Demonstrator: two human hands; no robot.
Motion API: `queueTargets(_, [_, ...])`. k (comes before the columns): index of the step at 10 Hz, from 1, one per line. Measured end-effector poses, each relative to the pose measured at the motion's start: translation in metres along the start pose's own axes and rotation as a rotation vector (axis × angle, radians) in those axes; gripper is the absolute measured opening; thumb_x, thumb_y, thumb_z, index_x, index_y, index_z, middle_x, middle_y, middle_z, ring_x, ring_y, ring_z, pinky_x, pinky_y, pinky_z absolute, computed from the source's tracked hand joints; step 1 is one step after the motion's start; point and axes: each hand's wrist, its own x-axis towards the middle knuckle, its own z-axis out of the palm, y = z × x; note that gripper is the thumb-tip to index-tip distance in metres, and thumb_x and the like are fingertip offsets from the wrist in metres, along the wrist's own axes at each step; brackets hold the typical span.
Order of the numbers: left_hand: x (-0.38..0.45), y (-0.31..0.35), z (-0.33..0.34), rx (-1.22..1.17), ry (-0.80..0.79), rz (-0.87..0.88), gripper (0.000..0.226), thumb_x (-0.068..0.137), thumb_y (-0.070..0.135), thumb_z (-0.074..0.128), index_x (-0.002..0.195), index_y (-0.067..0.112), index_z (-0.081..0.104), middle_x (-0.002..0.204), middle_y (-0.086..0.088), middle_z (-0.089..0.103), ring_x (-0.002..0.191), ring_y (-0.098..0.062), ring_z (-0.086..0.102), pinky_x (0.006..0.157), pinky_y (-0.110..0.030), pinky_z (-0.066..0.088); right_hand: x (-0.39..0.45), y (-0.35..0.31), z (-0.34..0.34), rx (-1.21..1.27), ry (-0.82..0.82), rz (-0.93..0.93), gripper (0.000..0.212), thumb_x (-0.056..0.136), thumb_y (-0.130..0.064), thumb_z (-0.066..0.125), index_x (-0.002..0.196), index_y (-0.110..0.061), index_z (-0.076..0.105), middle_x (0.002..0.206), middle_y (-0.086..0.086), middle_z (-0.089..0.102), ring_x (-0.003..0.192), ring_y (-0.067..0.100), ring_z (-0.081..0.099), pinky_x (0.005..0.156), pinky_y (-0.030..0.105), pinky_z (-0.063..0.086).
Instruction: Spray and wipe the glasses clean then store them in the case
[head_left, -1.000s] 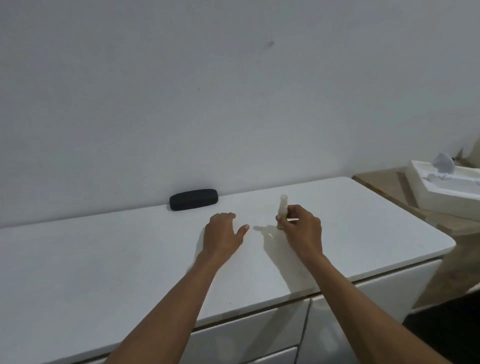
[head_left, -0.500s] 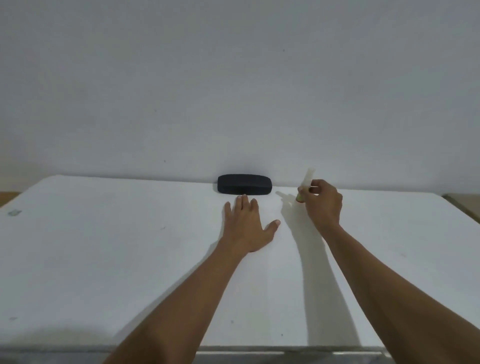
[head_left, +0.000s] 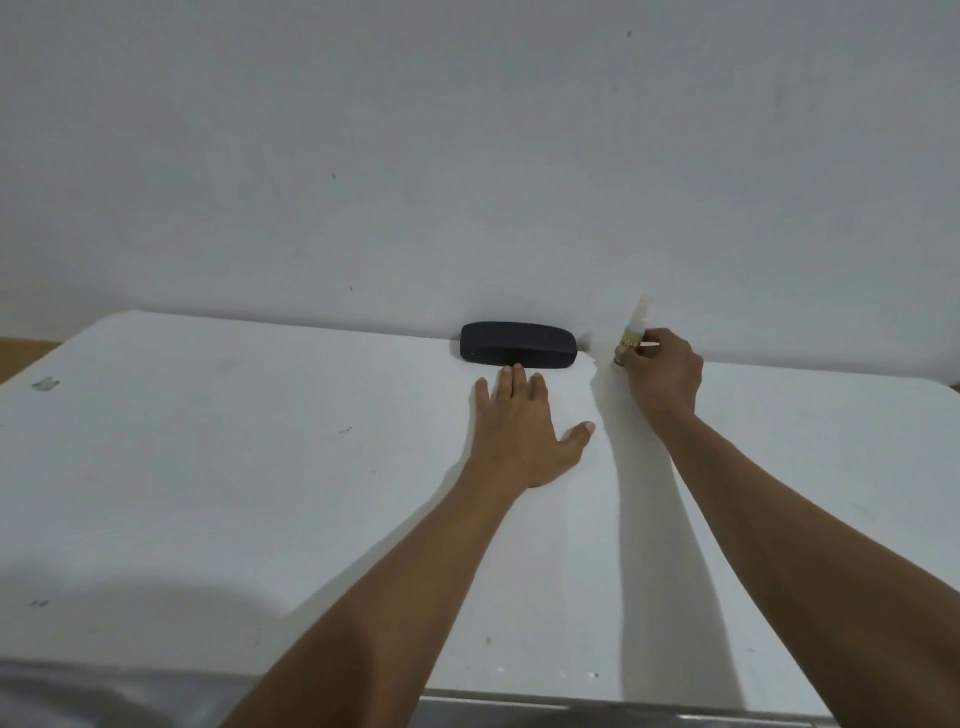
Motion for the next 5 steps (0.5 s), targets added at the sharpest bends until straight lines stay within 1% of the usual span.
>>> queueTargets(1, [-0.001, 0.001, -0.002, 0.008, 0.005, -0.002, 0.093, 0.094, 0.074, 0.029, 0.158, 0.007, 0.022, 0.169, -0.017, 0.017, 0.158, -0.030, 0.009, 0.124, -0.056, 0.009, 0.002, 0.004, 0.001, -0.080, -0.034, 0.022, 0.026, 0.090, -0.020, 0.072, 0.114, -0.008, 0.073, 0.108, 0.009, 0.076, 0.096, 0.027, 0.066, 0.081, 0.030, 0.048])
queueTargets(2, [-0.002, 0.001, -0.002, -0.010, 0.012, -0.005, 0.092, 0.093, 0.074, 0.030, 0.157, 0.008, 0.024, 0.169, -0.017, 0.018, 0.158, -0.030, 0.010, 0.124, -0.056, 0.009, 0.000, 0.002, 0.000, -0.065, -0.056, 0.044, 0.036, 0.089, -0.018, 0.074, 0.122, -0.006, 0.071, 0.114, 0.011, 0.076, 0.101, 0.027, 0.067, 0.089, 0.033, 0.052])
queueTargets(3, [-0.003, 0.000, -0.004, -0.027, 0.008, -0.010, 0.092, 0.093, 0.074, 0.031, 0.158, 0.009, 0.025, 0.168, -0.016, 0.019, 0.157, -0.030, 0.011, 0.125, -0.055, 0.009, -0.011, -0.002, -0.012, -0.046, -0.082, 0.101, 0.048, 0.088, -0.020, 0.076, 0.133, -0.007, 0.064, 0.122, 0.013, 0.073, 0.115, 0.029, 0.066, 0.100, 0.035, 0.050])
queueTargets(4, [-0.010, 0.001, -0.011, -0.075, 0.046, -0.006, 0.082, 0.096, 0.070, 0.036, 0.153, 0.010, 0.037, 0.163, -0.013, 0.035, 0.155, -0.030, 0.021, 0.125, -0.050, 0.014, -0.029, -0.002, -0.034, -0.012, -0.112, 0.096, 0.045, 0.088, -0.020, 0.075, 0.130, -0.010, 0.065, 0.119, 0.010, 0.074, 0.113, 0.026, 0.067, 0.091, 0.028, 0.048])
queueTargets(5, [-0.021, -0.005, -0.013, -0.212, 0.239, -0.005, 0.064, 0.098, 0.058, 0.049, 0.141, 0.012, 0.057, 0.142, -0.007, 0.062, 0.145, -0.028, 0.039, 0.120, -0.043, 0.026, -0.057, 0.002, -0.058, 0.065, -0.110, 0.096, 0.038, 0.087, -0.023, 0.076, 0.123, -0.014, 0.070, 0.103, 0.003, 0.078, 0.098, 0.024, 0.072, 0.089, 0.035, 0.057])
